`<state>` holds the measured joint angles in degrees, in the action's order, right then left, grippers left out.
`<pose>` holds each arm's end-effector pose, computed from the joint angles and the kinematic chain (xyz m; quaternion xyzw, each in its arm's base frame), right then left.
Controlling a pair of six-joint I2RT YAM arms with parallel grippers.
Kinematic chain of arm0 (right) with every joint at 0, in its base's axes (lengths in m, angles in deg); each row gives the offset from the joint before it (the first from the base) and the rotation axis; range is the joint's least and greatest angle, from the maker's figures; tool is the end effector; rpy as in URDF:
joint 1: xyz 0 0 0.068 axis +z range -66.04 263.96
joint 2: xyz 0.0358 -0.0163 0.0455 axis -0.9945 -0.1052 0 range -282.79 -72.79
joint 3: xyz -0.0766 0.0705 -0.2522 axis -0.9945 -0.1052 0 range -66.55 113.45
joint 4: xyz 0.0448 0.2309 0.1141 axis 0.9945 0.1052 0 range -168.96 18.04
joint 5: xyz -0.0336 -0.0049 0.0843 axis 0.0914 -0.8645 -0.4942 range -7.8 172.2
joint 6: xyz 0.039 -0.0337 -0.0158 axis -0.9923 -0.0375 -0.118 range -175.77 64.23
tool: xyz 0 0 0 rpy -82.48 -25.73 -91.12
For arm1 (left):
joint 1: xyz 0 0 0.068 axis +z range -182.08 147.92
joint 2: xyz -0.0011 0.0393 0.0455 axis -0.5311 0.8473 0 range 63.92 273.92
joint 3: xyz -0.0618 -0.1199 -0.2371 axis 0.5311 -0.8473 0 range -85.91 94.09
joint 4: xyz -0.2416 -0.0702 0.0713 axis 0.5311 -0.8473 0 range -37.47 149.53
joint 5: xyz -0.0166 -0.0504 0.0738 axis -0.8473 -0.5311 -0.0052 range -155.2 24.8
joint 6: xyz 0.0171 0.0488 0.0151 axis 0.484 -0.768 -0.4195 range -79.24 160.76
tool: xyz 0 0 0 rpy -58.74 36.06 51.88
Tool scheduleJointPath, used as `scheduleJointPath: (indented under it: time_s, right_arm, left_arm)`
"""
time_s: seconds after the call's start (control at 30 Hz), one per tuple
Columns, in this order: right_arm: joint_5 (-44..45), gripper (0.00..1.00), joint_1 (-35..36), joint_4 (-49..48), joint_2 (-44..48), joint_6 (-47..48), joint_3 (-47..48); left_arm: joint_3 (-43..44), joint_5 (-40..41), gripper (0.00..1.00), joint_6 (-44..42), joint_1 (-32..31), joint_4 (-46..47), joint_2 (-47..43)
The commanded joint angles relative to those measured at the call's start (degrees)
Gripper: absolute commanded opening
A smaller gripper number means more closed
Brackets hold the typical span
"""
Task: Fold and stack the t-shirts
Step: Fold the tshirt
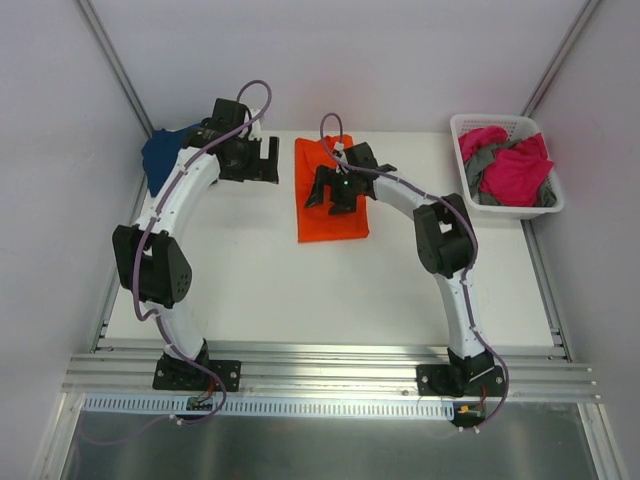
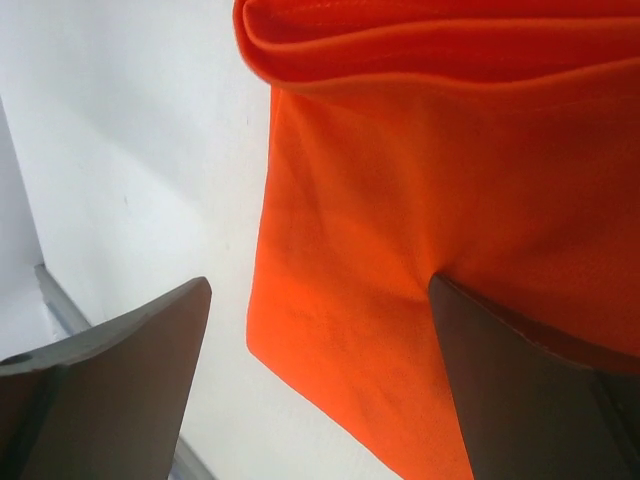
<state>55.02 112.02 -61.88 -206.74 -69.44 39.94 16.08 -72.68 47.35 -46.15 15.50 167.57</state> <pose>0.4544 0.2606 0.1698 -0.2024 0.8781 0.3363 0.2738 0.3919 -0.1029 0.3447 0.0848 0.9206 -0.1270 0.3593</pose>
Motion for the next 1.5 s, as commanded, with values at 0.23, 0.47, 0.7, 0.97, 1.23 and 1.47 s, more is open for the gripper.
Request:
scheduleJointPath:
  time_s: [0.23,0.47,0.7,0.97,1.23,1.47]
  right_arm:
    - [-3.1,0.97,4.3,7.2,13.6,-6.9,-23.3]
    - [-1.0,0.97,5.5,6.7,17.4,-4.6,-23.5]
    - [-0.6,0.97,7.1,7.3,11.3,-3.1,-14.7]
    - [-0.9,0.97,9.6,6.3,8.2,-3.7,-13.1]
    - [-0.9,0.97,11.4,6.5,7.3,-3.6,-10.5]
    - [5.5,0.97,11.1,8.7,16.3,2.5,-13.0]
  left_arm:
    - [3.3,-2.9,0.99,0.3,4.7,-0.7,-2.7]
    - [-4.5,-13.1,0.99,4.0,4.7,-0.9,-2.4]
    - [-9.4,-11.5,0.99,4.2,4.1,-1.0,-5.2]
    - [-8.6,-7.3,0.99,1.8,4.3,-1.2,-8.7]
    - [-7.9,-6.8,0.99,1.5,4.3,-1.2,-9.0]
    - [-9.5,-6.9,0.99,1.0,5.4,-2.7,-10.6]
